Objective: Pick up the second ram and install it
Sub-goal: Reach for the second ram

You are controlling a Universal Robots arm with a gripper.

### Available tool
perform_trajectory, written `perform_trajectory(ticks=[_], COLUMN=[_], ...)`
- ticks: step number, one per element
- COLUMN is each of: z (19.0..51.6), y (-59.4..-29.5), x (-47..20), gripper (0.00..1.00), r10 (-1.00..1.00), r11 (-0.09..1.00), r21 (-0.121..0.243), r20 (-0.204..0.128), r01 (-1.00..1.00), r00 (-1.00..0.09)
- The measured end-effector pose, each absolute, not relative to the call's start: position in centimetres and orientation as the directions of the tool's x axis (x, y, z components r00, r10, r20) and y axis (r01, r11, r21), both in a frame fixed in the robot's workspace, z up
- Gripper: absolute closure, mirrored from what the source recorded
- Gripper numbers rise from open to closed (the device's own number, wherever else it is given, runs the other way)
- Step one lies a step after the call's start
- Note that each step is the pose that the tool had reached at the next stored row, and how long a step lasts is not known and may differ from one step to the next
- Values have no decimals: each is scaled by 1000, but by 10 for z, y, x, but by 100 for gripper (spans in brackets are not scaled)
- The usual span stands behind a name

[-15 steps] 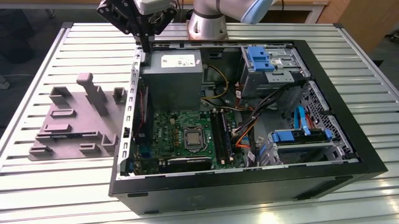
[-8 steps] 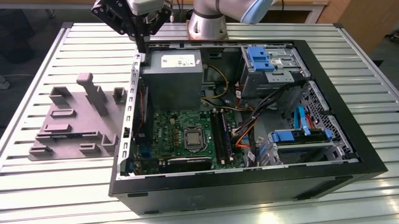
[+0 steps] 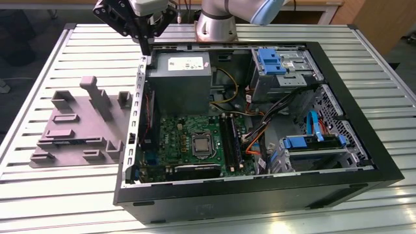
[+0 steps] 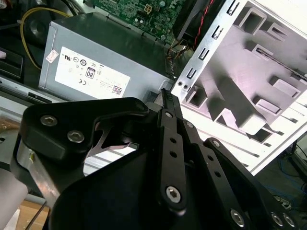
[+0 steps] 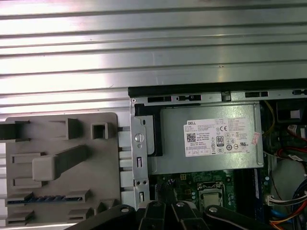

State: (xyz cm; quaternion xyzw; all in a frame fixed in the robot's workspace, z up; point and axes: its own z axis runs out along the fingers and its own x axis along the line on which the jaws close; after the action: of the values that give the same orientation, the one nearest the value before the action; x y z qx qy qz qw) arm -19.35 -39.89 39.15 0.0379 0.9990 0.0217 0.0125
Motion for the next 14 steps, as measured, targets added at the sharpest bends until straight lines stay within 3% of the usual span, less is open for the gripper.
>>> perform_trajectory(ticks=[14], z=[391], y=[-399], x=[-199], gripper=[89], r10=[76], r11=[996], r21=[44], r20=[-23], r01=[75], r00=[-997])
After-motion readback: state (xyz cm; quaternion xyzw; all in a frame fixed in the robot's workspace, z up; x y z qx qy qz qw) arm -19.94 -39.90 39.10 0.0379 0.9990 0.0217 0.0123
